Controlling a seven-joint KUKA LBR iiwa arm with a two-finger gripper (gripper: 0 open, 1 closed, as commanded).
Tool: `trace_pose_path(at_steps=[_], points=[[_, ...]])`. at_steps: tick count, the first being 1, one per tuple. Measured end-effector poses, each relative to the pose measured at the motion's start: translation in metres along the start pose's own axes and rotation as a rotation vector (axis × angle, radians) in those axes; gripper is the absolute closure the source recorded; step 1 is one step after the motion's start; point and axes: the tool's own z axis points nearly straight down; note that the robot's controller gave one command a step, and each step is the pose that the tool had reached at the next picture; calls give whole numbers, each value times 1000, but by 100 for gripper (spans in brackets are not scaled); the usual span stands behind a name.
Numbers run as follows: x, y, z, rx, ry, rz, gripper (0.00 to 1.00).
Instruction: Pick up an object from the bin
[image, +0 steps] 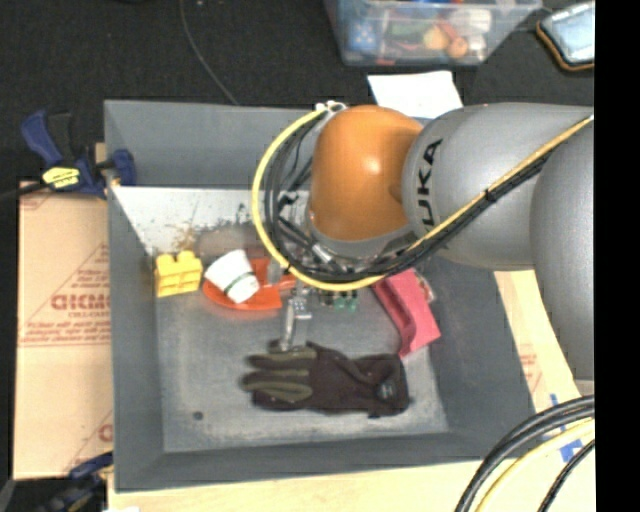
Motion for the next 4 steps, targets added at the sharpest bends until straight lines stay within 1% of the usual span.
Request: trace_pose_path(at_steps=[1, 2, 3, 4], points=[[-2, -1, -5, -1, -8, 4, 0], [58, -35, 114, 0, -2, -106, 0], [66, -50, 112, -4, -17, -42, 0], [56, -36, 111, 0, -10, -100, 0]])
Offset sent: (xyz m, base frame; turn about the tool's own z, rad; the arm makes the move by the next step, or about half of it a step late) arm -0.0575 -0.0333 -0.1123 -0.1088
